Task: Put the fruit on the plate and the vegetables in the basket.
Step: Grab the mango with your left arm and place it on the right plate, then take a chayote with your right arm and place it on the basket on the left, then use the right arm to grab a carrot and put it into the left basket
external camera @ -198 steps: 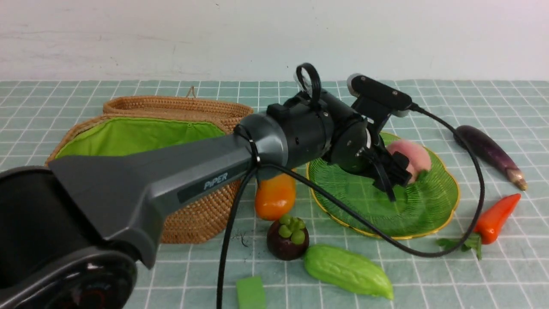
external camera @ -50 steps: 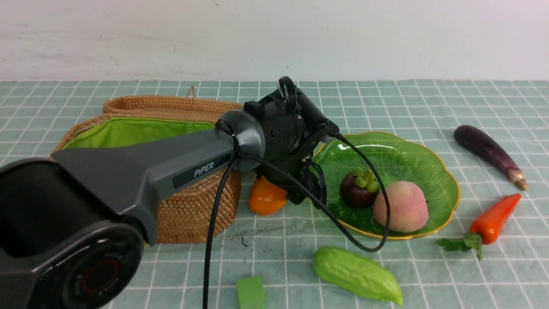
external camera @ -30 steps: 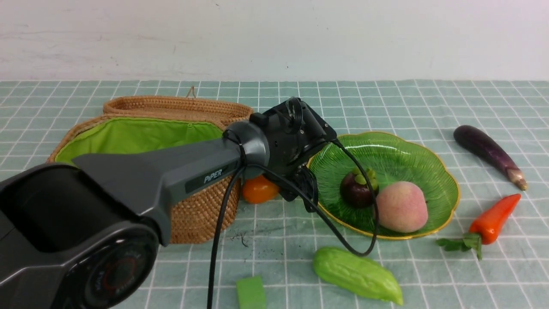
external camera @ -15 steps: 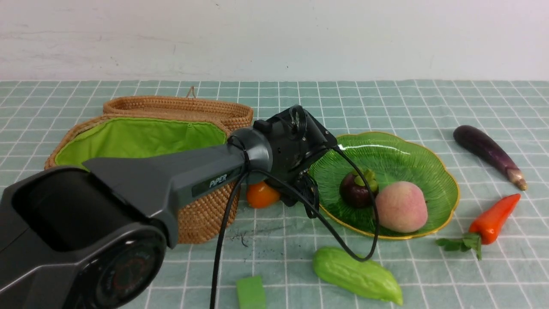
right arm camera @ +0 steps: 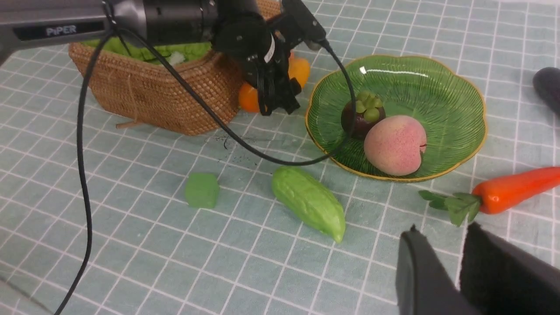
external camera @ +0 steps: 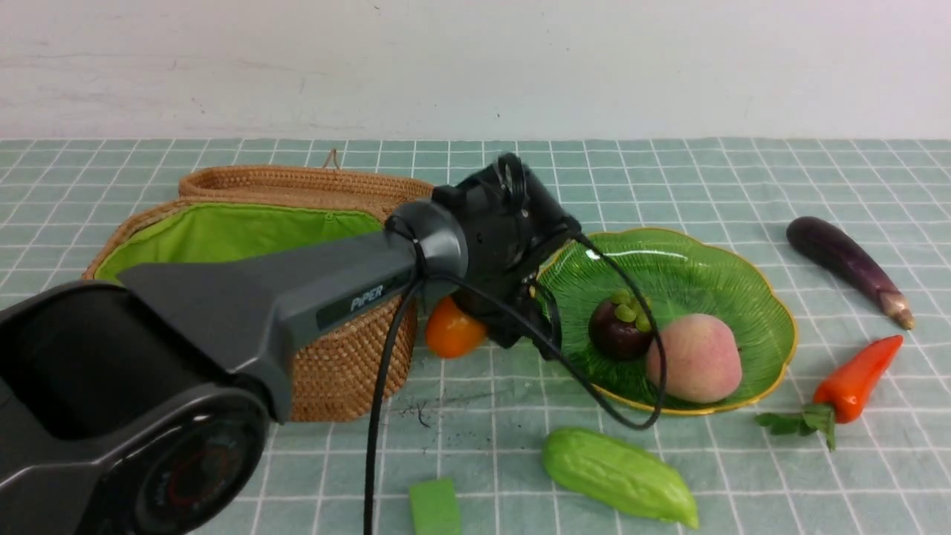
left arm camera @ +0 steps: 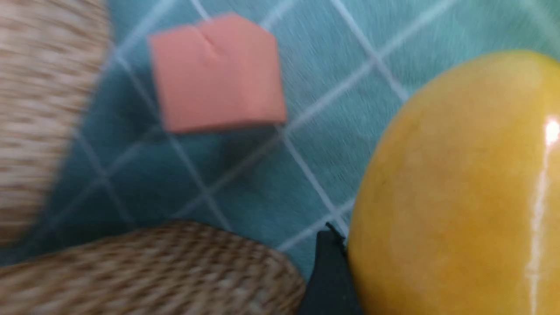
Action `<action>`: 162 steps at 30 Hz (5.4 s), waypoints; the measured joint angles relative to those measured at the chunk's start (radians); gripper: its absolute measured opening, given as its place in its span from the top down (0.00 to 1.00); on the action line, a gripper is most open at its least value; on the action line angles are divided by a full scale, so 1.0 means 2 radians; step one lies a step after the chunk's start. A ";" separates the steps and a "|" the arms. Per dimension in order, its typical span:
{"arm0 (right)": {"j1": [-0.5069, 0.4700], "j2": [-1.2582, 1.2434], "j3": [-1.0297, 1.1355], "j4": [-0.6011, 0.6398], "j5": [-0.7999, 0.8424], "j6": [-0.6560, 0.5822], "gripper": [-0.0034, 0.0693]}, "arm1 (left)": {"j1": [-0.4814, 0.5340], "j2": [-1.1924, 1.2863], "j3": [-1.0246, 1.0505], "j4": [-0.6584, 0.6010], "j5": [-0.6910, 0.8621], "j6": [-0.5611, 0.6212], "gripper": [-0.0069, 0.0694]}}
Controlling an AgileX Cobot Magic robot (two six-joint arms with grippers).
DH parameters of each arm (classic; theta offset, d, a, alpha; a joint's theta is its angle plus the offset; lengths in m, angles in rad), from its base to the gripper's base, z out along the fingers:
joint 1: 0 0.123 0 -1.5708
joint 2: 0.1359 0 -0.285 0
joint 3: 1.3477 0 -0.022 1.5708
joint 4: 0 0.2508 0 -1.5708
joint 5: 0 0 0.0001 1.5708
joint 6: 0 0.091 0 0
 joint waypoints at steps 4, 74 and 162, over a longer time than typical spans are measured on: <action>0.000 0.000 0.000 0.000 -0.016 0.000 0.73 | -0.021 -0.033 -0.043 -0.033 -0.019 0.019 0.23; 0.125 0.448 0.002 0.085 -0.115 -0.137 0.72 | -0.010 -0.954 0.661 -0.265 -0.142 0.075 0.93; -0.125 0.590 -0.103 -0.147 -0.090 0.261 0.57 | -0.010 -0.987 0.679 -0.272 -0.123 0.066 0.92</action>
